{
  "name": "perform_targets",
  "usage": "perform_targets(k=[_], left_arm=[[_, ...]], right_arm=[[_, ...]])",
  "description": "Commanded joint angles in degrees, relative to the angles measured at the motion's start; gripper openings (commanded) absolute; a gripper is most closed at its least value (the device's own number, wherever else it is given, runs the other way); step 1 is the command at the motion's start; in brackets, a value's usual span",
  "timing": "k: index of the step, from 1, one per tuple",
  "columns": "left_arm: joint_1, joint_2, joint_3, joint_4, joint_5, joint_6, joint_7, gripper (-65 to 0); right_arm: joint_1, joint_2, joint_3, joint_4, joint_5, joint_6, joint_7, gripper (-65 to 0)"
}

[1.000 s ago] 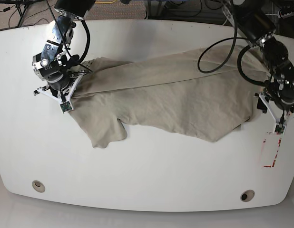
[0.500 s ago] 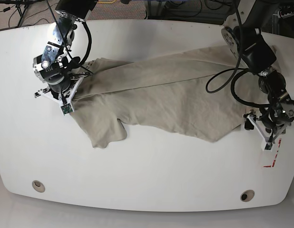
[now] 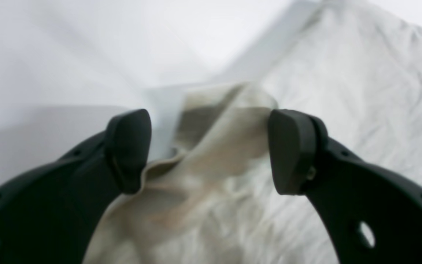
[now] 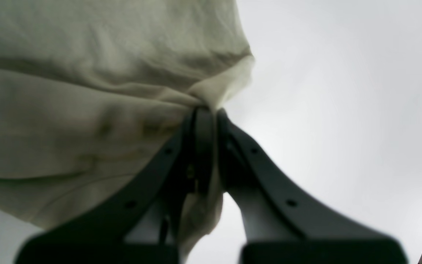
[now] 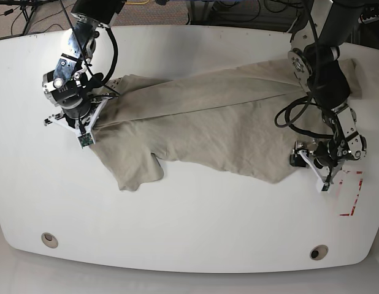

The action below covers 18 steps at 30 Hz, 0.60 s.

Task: Layout the t-shirt on the table in an organized manner, then fold the t-shirt properly
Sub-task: 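Release the left gripper and reposition it on the shirt hem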

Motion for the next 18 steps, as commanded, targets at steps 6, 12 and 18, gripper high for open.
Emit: perform_targets(k=[6, 12, 18], left_arm=[[-1.49, -0.71, 0.14, 0.08, -0.53, -0.03, -0.48, -29.6], [-1.4, -0.62, 0.14, 0.08, -0.45, -0.03, -0.48, -48.1], [-1.31, -0.62, 0.14, 0.34, -0.45, -0.03, -0.48, -65.0]], right_arm=[[0.74, 0.41, 0.13, 0.95, 0.16, -0.29, 0.9, -64.8], [0.83, 0.41, 0.13, 0.95, 0.16, -0.29, 0.9, -64.8], [0.83, 0.41, 0.04, 0.95, 0.25, -0.29, 0.9, -64.8]])
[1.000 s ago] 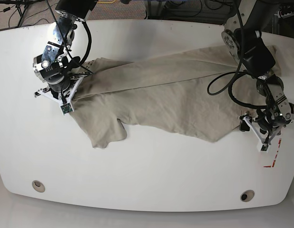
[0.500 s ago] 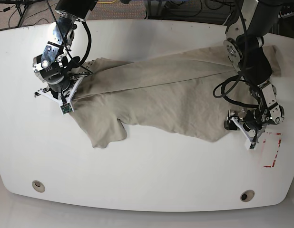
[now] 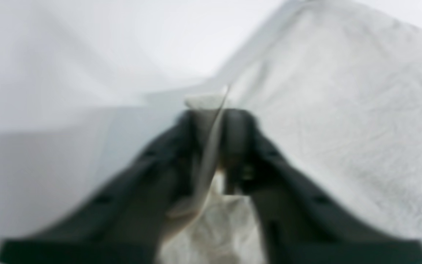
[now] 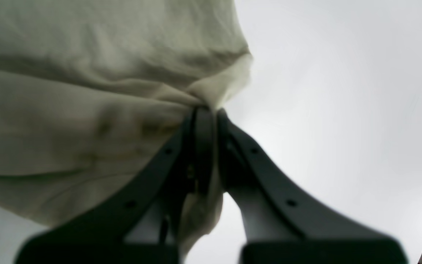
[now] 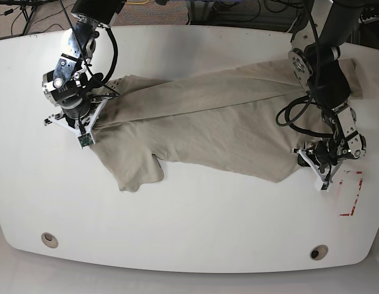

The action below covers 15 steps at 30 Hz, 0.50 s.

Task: Layout the t-shirt on the table in an organized manner, then fold the t-shirt properly
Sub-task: 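Release the left gripper and reposition it on the shirt hem, then lift the t-shirt high with both grippers, stretching it between them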

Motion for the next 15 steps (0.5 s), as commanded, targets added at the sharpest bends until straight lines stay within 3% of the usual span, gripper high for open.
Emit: perform_targets(k=[1, 11, 15], left_arm=[[-1.55, -0.51, 0.16, 0.96, -0.16, 0.01, -0.37, -65.0], [0.74, -0.25, -1.25, 12.74, -0.43, 0.01, 0.07, -65.0], [1.35, -0.25, -1.25, 19.33, -0.51, 0.01, 3.93, -65.0]], right_arm=[[0.83, 0.44, -0.01, 0.95, 0.21, -0.32, 0.88, -64.8], [0.92, 0.44, -0.01, 1.3, 0.21, -0.32, 0.88, -64.8], [2.15, 0.52, 0.17, 1.39, -0.06, -0.32, 0.88, -64.8]])
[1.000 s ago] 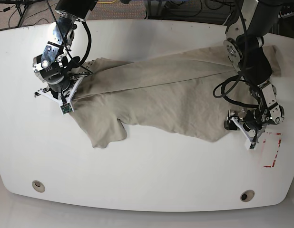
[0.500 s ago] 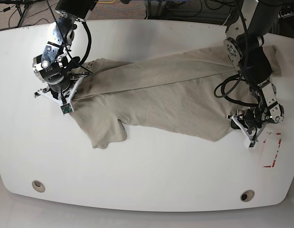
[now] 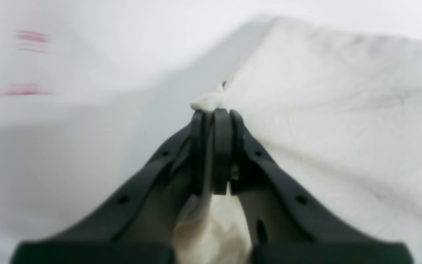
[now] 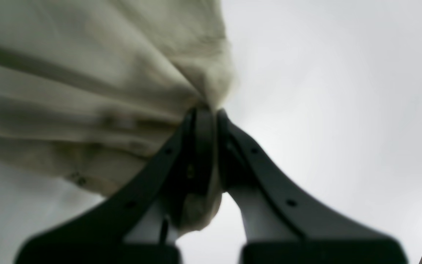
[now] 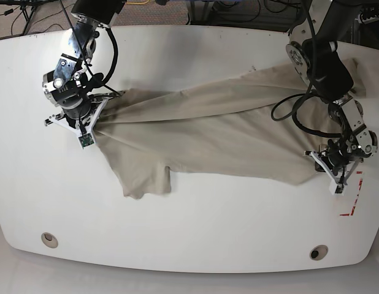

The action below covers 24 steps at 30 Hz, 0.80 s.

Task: Layout the t-shirt on the table in an organized manner, then fold the t-shirt properly
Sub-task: 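Lift the t-shirt high with both grippers, stretching it between them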

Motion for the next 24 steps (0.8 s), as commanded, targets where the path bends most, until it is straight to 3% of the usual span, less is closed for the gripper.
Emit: perform_targets(k=[1, 12, 24], left_arm=[[-1.8, -0.75, 0.09, 5.26, -0.86, 0.14, 1.14, -65.0], [-2.68, -0.75, 0.26, 15.81, -0.86, 0.14, 7.82, -65.0], [-14.19, -0.67, 3.08, 22.05, -0.86, 0.14, 13.01, -65.0]], right_arm=[[2.06, 0.63, 0.3, 1.36, -0.1, -0.36, 0.92, -64.8], [8.74, 3.1, 0.04, 0.84, -0.1, -0.36, 0.84, -64.8], [23.34, 9.07, -4.45, -4.79, -0.1, -0.36, 0.57, -64.7]])
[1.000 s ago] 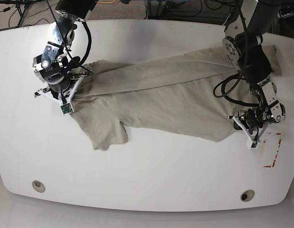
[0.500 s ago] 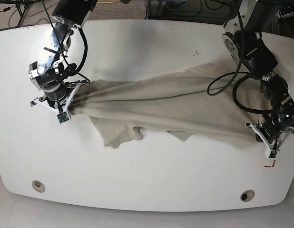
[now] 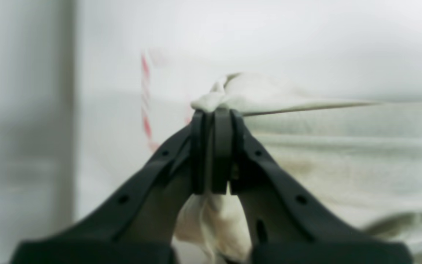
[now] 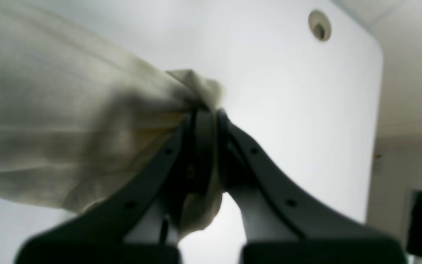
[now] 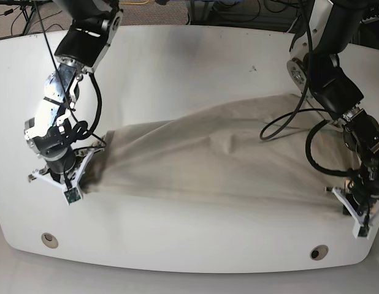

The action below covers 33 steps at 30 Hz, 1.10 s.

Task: Layout the t-shirt on the table in an organized manner, then fold the t-shirt properly
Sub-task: 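Lift the t-shirt high with both grippers, stretching it between them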

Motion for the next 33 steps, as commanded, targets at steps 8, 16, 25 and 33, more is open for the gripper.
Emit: perform_targets(k=[8, 16, 25, 33], left_arm=[[-19.85, -1.5, 1.64, 2.45, 0.8, 0.53, 5.39, -65.0], [-31.72, -1.5, 2.52, 3.59, 0.8, 0.53, 7.5, -65.0], [-39.86, -3.17, 2.61, 5.62, 0.62, 0.53, 11.37, -65.0], [-38.49, -2.9, 2.61, 7.29, 0.54, 0.53, 13.39, -65.0]], right_arm=[[18.63, 7.2, -5.7, -5.43, -0.8, -0.62, 0.7, -64.5], [36.65, 11.42, -13.43, -12.38, -0.8, -0.62, 0.7, -64.4], [52.56, 14.59, -20.91, -14.4, -0.27, -0.62, -1.41, -64.4], [51.77, 14.94, -20.91, -7.81, -0.8, -0.62, -7.12, -64.4]])
